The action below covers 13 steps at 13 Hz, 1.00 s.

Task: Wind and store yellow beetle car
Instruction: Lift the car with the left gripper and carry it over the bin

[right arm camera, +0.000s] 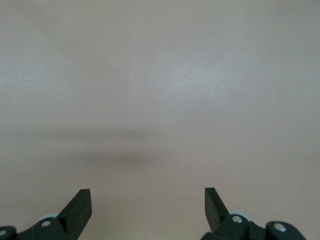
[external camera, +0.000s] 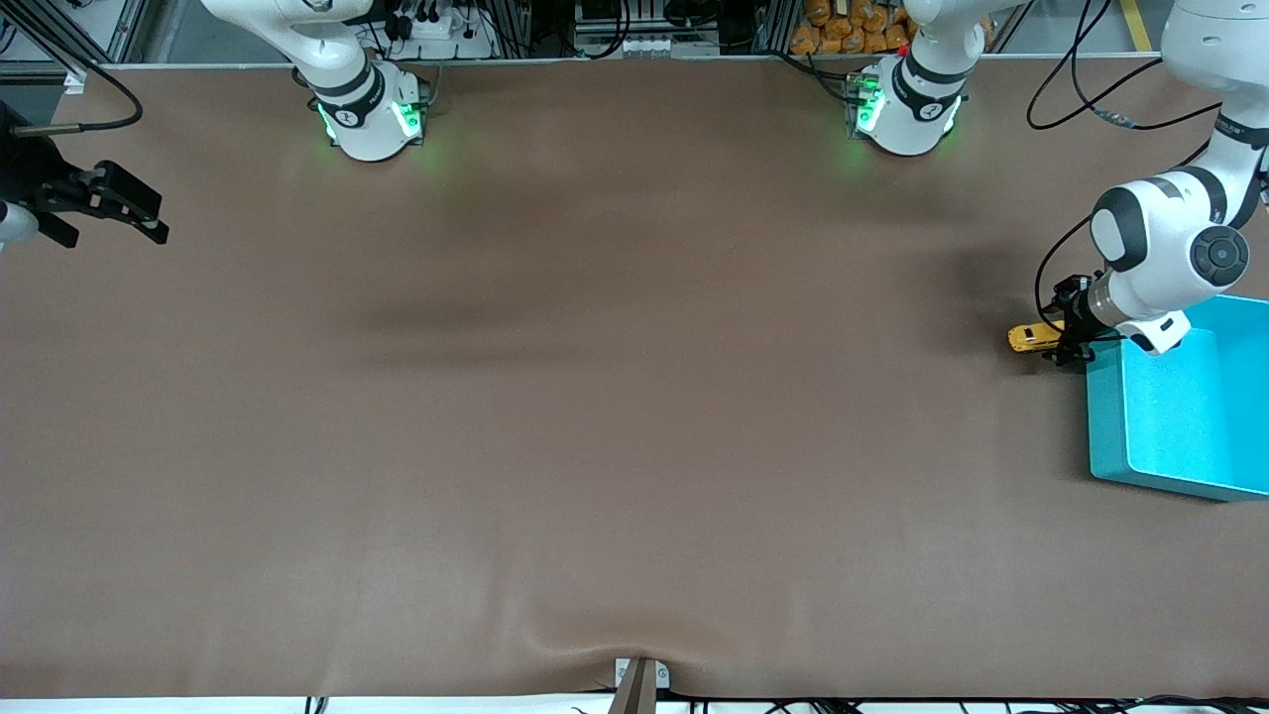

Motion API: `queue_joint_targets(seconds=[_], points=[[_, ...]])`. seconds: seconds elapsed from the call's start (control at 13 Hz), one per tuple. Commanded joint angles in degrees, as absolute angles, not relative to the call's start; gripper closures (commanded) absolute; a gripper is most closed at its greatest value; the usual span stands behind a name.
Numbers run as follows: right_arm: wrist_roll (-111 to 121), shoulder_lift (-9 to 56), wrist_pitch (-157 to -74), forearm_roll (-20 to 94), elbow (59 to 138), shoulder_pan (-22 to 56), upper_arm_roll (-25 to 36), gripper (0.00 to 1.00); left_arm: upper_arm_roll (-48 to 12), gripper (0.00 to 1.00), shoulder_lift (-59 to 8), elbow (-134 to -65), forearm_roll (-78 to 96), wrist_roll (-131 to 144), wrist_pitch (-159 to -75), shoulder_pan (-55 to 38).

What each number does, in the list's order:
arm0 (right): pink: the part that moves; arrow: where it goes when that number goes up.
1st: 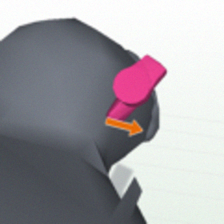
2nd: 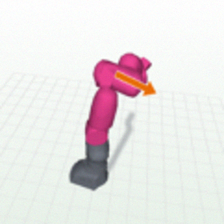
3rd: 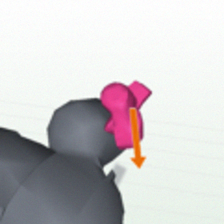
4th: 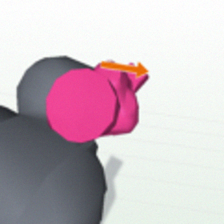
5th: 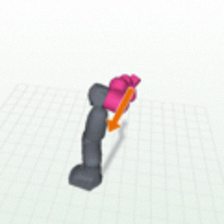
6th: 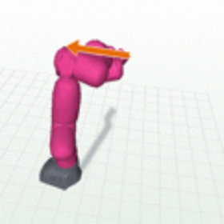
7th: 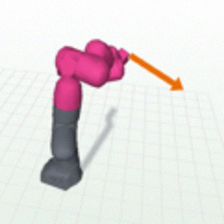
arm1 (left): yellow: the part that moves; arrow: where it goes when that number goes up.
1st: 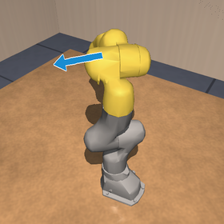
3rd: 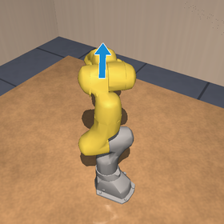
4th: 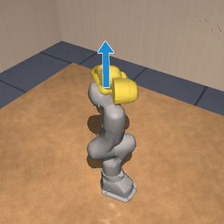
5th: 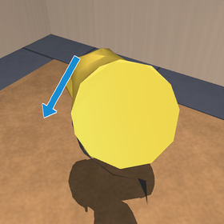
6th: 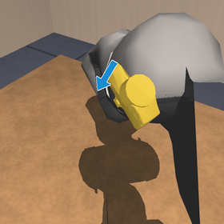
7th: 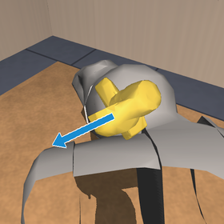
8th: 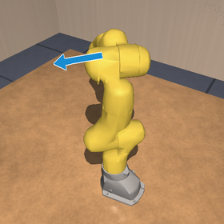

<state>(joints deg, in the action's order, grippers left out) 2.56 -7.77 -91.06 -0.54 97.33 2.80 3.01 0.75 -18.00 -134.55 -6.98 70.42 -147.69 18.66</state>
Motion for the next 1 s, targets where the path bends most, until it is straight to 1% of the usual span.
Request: queue_joint_targets(seconds=[0.0,0.08,0.15,0.23,0.31,0.46,0.62,0.77,0.92], points=[[2.2,-9.3,-91.8,0.8,99.1,4.2,4.4,0.00,0.3,0.66,-17.0,-135.8,-8.6,71.6,-148.8,19.3],[2.2,-9.3,-91.8,0.8,99.1,4.2,4.4,0.00,0.3,0.76,-16.9,-135.8,-8.6,71.6,-148.8,19.3],[2.2,-9.1,-91.8,0.8,99.1,4.2,4.4,0.00,0.3,0.83,-16.8,-135.8,-8.6,71.6,-148.8,19.3],[2.2,-9.0,-91.7,0.8,99.1,4.2,4.4,0.00,0.4,0.86,-16.6,-135.7,-8.6,71.6,-148.8,19.3],[2.2,-8.8,-91.5,0.8,98.9,4.3,4.4,0.00,0.3,0.88,-16.0,-135.4,-8.5,71.4,-148.5,19.2],[2.3,-8.4,-91.6,0.8,98.8,4.3,4.4,0.00,0.3,0.88,-13.0,-134.9,-8.8,71.0,-146.9,18.9],[2.4,-8.2,-91.6,0.8,98.8,4.3,4.4,0.00,-0.2,0.88,-9.4,-132.4,-8.8,70.0,-140.8,18.6],[2.3,-8.0,-91.4,0.7,98.8,4.4,4.3,0.00,-2.3,0.90,-6.5,-129.8,-8.9,69.3,-134.8,18.6],[2.3,-7.9,-91.1,0.7,98.8,4.5,4.2,0.00,-3.5,0.90,-5.6,-127.1,-9.0,69.1,-129.5,18.6]])
